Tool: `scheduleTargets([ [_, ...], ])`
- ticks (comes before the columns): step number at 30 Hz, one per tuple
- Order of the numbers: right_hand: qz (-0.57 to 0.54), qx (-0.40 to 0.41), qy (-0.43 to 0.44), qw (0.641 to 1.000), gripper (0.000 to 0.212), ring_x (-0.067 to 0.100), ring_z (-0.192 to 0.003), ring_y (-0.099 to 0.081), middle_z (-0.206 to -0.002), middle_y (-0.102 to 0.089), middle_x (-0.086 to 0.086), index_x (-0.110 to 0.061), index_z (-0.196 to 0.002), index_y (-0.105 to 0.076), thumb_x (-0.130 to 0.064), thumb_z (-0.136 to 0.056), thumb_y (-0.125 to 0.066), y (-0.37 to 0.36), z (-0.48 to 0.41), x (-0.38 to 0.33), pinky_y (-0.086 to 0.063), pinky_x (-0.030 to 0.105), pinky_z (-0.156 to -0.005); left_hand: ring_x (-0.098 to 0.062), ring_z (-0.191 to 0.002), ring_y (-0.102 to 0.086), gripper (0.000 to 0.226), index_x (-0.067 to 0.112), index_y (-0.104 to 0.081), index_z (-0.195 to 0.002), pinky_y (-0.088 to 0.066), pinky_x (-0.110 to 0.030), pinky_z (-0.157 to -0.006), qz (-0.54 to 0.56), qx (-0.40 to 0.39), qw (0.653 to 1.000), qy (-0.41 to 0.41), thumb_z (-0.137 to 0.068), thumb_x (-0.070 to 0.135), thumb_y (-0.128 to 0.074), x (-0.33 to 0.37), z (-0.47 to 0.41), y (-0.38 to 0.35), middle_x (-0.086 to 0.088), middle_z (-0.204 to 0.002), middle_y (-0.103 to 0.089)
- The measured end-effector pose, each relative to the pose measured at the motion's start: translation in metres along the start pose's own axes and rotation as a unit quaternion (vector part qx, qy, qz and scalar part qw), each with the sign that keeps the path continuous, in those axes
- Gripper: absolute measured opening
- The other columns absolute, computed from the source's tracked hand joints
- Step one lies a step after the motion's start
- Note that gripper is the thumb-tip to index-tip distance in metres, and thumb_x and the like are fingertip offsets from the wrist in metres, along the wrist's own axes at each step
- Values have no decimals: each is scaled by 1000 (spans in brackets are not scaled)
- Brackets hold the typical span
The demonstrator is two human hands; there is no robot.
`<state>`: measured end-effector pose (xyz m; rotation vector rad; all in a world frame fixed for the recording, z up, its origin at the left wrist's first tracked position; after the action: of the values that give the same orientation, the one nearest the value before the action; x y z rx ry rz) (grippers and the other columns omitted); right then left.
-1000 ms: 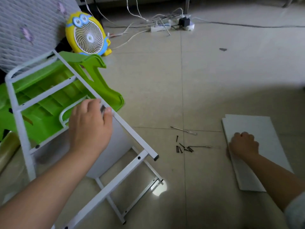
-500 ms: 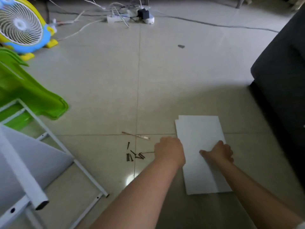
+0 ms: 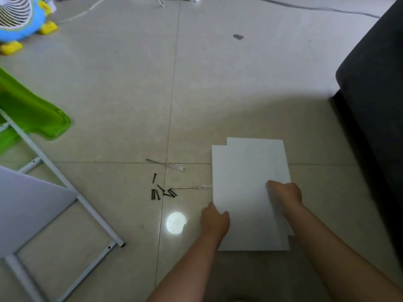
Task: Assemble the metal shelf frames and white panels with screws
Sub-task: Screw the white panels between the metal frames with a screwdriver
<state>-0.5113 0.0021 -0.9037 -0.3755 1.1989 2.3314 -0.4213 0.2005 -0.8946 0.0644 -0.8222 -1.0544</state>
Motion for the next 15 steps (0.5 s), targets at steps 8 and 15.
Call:
scheduleTargets([
  [8,-69,-100,-23,992,10,25,-59,-46,-71,-50,15,-1,-82,-52,-9,-79,-56,-24,19,-11,-36,27,-56,-27,-112,-51,35,2,-49,-126,-39,-28,-95,85,147,982,-82,-91,1,-45,12,18,45,-14,-122,-52],
  [15,-203,-151,71,965,14,22,-74,-52,-82,-55,7,-12,-86,-54,-25,-92,-54,-6,33,-29,-43,26,-60,-15,-111,-54,34,4,-55,-125,-36,-12,-91,121,118,959,-227,-91,0,-50,27,44,79,-6,-120,-59],
])
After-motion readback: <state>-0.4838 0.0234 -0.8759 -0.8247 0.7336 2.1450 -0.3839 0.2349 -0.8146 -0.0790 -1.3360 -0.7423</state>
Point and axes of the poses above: each hand's wrist, its own z-axis away from the middle knuckle, its own y-axis out of the back of the hand, x = y × z, the point moved 5 cm from there along -z, towards the middle knuckle
